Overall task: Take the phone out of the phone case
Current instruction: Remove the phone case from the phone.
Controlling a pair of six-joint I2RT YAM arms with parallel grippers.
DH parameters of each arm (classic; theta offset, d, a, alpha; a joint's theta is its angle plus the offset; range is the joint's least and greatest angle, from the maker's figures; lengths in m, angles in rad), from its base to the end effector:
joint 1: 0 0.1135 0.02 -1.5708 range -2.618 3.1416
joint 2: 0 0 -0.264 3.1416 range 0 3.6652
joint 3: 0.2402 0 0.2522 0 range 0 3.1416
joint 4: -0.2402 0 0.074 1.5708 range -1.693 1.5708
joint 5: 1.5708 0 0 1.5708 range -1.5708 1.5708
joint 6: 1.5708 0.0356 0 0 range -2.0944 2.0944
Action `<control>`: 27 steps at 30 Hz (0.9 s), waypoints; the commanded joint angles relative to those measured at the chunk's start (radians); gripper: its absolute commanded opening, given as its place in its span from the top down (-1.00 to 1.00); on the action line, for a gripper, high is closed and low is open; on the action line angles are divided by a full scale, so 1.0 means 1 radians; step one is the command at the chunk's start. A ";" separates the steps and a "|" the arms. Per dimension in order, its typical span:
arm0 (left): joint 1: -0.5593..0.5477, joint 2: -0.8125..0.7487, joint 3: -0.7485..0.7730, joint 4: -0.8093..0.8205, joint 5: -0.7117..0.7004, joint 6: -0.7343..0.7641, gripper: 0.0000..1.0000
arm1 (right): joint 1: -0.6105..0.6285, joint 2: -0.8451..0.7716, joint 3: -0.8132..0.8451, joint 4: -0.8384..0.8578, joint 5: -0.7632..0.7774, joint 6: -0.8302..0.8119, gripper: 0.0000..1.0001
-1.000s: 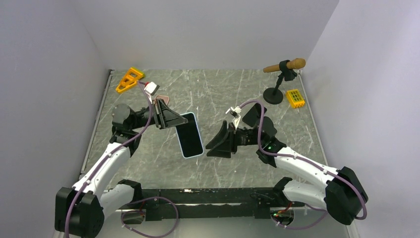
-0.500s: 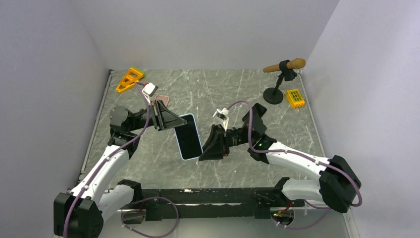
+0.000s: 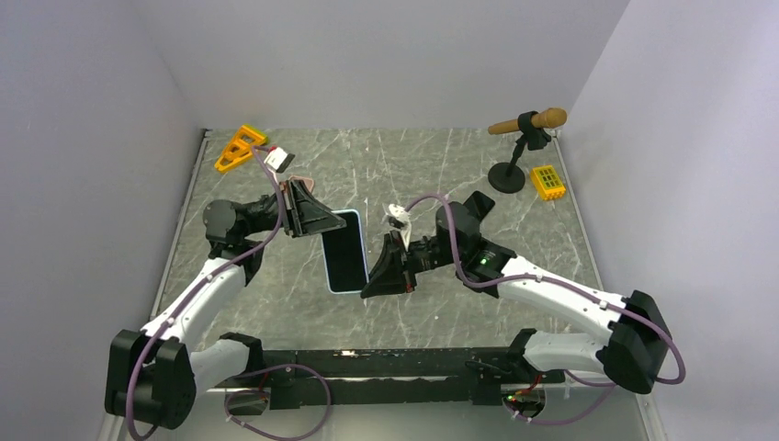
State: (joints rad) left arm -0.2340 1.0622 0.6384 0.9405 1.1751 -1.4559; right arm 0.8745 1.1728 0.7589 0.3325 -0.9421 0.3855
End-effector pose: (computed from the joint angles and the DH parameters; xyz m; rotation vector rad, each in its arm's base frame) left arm 0.2022 -0.0820 0.3414 0.4106 1.6656 -1.9497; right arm 0.1451 0.2185 0.3056 -1.2184 1.4963 1.6674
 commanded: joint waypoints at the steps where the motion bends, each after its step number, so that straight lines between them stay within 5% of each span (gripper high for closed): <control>1: -0.035 0.062 -0.040 0.231 -0.012 -0.224 1.00 | 0.037 -0.034 0.237 -0.250 0.227 -0.421 1.00; 7: -0.108 0.163 -0.056 0.449 -0.076 -0.343 1.00 | 0.045 -0.004 0.336 -0.309 0.303 -0.495 1.00; 15: -0.147 0.232 -0.062 0.579 -0.122 -0.435 1.00 | 0.062 -0.058 0.270 -0.269 0.519 -0.580 1.00; 27: -0.184 0.280 -0.043 0.580 -0.162 -0.428 1.00 | 0.070 -0.036 0.357 -0.308 0.418 -0.666 1.00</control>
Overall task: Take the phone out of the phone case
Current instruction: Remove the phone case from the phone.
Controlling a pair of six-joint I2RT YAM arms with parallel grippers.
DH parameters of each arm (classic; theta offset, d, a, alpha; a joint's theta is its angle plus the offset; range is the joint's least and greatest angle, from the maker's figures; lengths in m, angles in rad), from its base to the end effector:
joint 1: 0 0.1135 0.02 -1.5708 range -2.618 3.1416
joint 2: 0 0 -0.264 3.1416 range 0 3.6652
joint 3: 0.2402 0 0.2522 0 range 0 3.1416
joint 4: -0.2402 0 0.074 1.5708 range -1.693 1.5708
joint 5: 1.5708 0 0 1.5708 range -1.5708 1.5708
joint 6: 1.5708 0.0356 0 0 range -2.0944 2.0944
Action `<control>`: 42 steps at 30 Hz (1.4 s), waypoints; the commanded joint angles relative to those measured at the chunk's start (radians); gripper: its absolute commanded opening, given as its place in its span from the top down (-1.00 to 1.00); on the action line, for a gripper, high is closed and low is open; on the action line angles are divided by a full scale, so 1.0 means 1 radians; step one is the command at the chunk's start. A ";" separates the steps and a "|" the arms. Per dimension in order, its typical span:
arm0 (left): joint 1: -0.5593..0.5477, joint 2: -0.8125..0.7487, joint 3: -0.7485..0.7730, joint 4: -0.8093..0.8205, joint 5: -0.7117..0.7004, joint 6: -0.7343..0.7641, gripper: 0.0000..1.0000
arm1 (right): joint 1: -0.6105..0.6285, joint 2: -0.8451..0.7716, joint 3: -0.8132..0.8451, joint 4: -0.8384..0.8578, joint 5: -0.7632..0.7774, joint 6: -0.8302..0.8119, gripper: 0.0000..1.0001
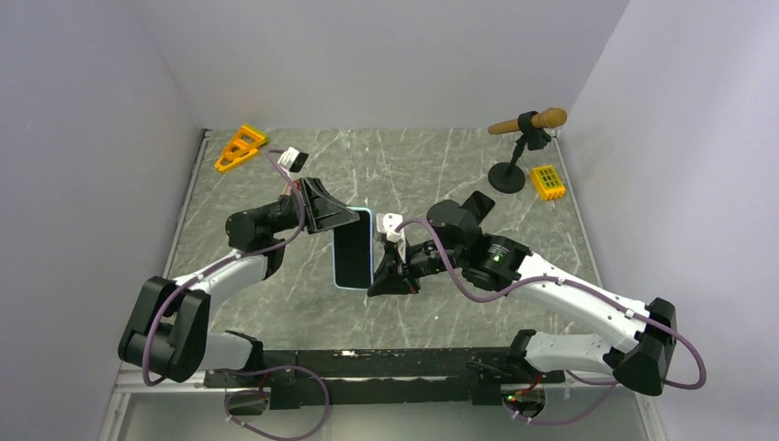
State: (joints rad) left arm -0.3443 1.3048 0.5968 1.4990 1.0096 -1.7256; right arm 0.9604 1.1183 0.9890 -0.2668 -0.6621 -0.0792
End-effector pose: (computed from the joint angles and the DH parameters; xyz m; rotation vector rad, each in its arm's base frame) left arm 0.2167 -0.1097 0.3206 0.3608 1.4701 -2.1450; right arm 0.1250 0.2169 0.3395 -1.4119 1.5317 1.2078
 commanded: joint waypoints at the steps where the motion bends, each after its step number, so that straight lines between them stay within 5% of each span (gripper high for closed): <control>1: -0.080 0.043 0.002 0.028 0.001 -0.160 1.00 | -0.015 0.025 0.139 0.289 0.130 -0.204 1.00; 10: -0.118 0.059 -0.024 0.028 -0.031 -0.142 1.00 | -0.015 0.044 0.170 0.315 0.263 -0.198 1.00; 15: -0.119 0.048 -0.036 0.090 -0.081 -0.178 1.00 | -0.015 -0.004 0.010 0.435 0.843 0.023 1.00; 17: -0.118 0.034 -0.045 0.107 -0.125 -0.175 1.00 | -0.022 0.001 -0.013 0.342 1.053 0.191 1.00; 19: -0.116 0.009 -0.063 0.077 -0.172 -0.133 1.00 | -0.035 0.017 -0.008 0.178 1.098 0.355 1.00; 23: -0.105 -0.098 -0.086 -0.126 -0.225 0.037 1.00 | -0.041 -0.039 -0.092 0.090 0.915 0.513 1.00; 31: -0.063 -0.293 -0.084 -0.555 -0.284 0.322 1.00 | -0.046 -0.240 -0.176 0.013 0.639 0.604 0.18; 37: -0.052 -0.409 -0.095 -0.775 -0.389 0.421 1.00 | -0.048 -0.248 -0.202 0.241 0.253 0.786 0.14; 42: -0.026 -0.468 -0.123 -0.783 -0.437 0.399 1.00 | -0.047 -0.202 -0.250 0.437 0.133 0.935 0.14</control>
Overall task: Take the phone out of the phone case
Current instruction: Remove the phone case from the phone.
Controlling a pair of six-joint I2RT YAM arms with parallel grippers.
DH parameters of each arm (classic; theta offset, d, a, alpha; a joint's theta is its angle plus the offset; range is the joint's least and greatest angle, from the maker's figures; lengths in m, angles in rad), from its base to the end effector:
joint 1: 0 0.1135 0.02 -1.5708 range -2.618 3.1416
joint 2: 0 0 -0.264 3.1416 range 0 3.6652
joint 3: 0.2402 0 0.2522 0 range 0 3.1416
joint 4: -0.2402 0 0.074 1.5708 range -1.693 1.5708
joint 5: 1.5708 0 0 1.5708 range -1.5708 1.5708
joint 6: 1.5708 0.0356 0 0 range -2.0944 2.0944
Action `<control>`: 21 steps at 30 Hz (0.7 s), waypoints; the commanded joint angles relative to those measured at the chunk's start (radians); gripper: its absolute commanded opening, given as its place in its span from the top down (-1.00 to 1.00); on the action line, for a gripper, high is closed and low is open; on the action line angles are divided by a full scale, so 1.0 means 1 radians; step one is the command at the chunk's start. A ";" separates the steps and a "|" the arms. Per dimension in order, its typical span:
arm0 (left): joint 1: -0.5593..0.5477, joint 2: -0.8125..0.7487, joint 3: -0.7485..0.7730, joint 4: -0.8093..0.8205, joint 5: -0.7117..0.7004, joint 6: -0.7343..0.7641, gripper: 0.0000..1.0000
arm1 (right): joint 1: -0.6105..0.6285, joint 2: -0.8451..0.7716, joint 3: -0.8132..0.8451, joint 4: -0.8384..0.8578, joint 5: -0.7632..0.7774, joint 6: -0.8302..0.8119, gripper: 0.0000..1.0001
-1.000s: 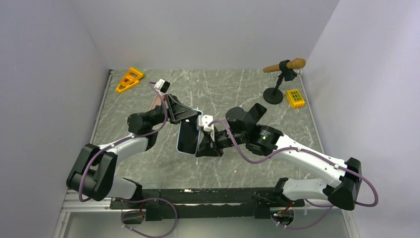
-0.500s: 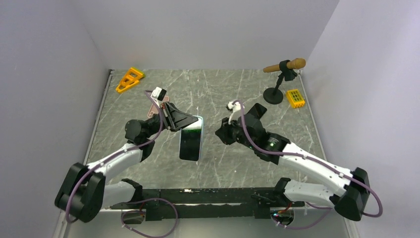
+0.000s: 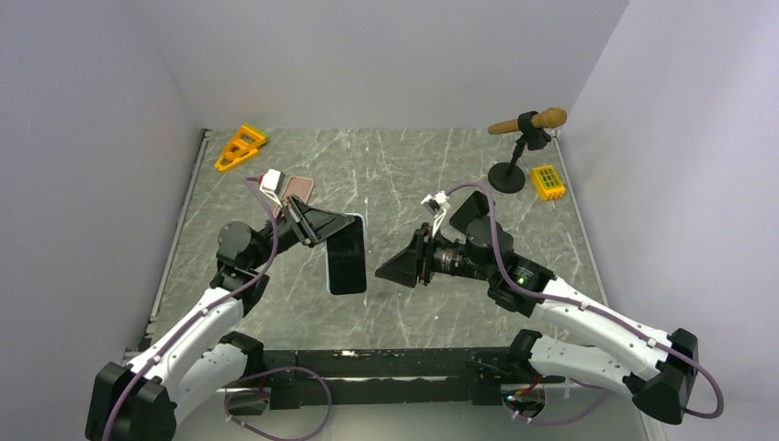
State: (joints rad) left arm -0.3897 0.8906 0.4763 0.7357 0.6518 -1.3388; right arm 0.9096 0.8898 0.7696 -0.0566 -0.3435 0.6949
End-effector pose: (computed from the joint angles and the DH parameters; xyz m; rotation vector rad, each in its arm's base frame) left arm 0.1763 -0.0957 0.3074 -0.0572 1.5791 -1.8232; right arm 0.1195 0.1731 0.3299 -0.4933 1.9195 1.4169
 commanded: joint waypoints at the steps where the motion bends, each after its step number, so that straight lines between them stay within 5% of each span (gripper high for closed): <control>1: 0.022 -0.065 -0.005 -0.027 -0.087 0.012 1.00 | 0.004 0.035 -0.045 0.270 -0.201 0.182 0.14; 7: 0.034 -0.104 -0.020 -0.032 -0.109 -0.006 1.00 | 0.003 0.125 -0.094 0.472 -0.269 0.289 0.19; 15: 0.050 -0.108 -0.062 0.049 -0.088 -0.067 1.00 | 0.004 0.162 -0.075 0.438 -0.237 0.256 0.18; 21: 0.051 -0.096 -0.058 0.063 -0.065 -0.076 1.00 | 0.005 0.214 -0.103 0.590 -0.279 0.340 0.21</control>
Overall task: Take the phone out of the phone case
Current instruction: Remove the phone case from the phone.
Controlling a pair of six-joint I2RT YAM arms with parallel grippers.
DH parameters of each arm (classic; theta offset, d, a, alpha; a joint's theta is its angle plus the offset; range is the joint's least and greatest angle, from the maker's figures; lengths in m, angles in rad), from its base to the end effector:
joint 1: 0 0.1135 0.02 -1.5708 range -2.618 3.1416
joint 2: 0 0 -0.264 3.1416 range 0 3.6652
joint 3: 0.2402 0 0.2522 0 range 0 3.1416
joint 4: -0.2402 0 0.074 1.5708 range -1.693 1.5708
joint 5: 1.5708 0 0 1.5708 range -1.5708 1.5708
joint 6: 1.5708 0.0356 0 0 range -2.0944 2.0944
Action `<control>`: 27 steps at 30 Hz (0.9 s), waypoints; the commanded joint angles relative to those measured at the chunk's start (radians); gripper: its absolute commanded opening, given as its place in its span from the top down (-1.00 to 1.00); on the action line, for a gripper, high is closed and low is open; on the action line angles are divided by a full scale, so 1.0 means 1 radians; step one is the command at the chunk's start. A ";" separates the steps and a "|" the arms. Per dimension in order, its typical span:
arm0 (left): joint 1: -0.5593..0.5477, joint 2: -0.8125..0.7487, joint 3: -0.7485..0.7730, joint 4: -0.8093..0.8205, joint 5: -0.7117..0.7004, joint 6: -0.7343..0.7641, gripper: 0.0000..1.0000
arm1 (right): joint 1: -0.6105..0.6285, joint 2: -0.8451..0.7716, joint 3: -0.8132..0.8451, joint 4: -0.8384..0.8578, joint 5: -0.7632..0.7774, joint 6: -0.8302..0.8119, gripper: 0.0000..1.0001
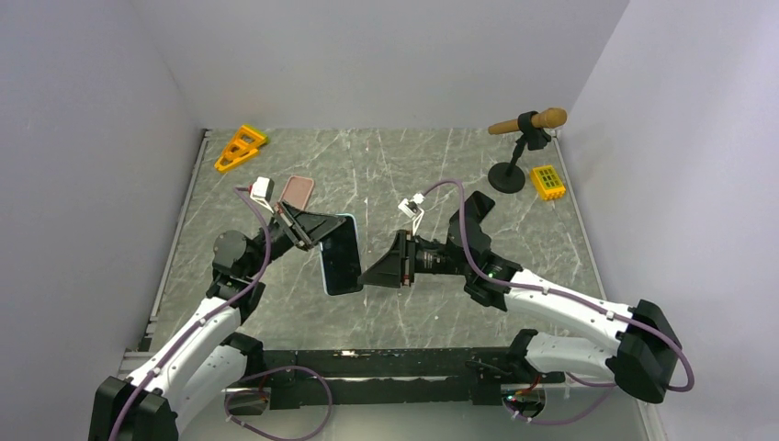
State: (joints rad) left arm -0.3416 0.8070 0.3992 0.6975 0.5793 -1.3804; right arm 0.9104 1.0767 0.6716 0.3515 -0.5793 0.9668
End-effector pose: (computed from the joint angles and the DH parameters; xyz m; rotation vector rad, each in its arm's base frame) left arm 0.1683 -0.0805 0.2917 -0.2192 1.5663 -1.7796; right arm 0.1363 0.2072 0.2990 -0.4883 1.9359 1.8075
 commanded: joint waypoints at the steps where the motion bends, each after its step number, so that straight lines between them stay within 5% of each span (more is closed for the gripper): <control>1: 0.003 -0.012 0.020 0.100 0.006 -0.032 1.00 | 0.006 0.039 -0.005 0.209 -0.050 0.081 0.21; 13: -0.007 0.001 -0.005 0.124 0.005 -0.048 1.00 | 0.005 0.217 0.085 0.329 0.012 0.160 0.25; 18: -0.007 0.004 -0.023 0.143 0.009 -0.083 1.00 | 0.000 0.347 0.185 0.383 -0.040 0.224 0.60; 27: -0.002 0.029 -0.024 0.162 0.027 -0.081 1.00 | -0.004 0.355 0.142 0.489 -0.030 0.313 0.93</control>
State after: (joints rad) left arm -0.3088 0.8181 0.3683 0.7624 0.5076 -1.4128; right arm 0.9020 1.4326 0.7860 0.6842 -0.6743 1.2308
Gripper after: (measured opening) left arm 0.166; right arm 0.168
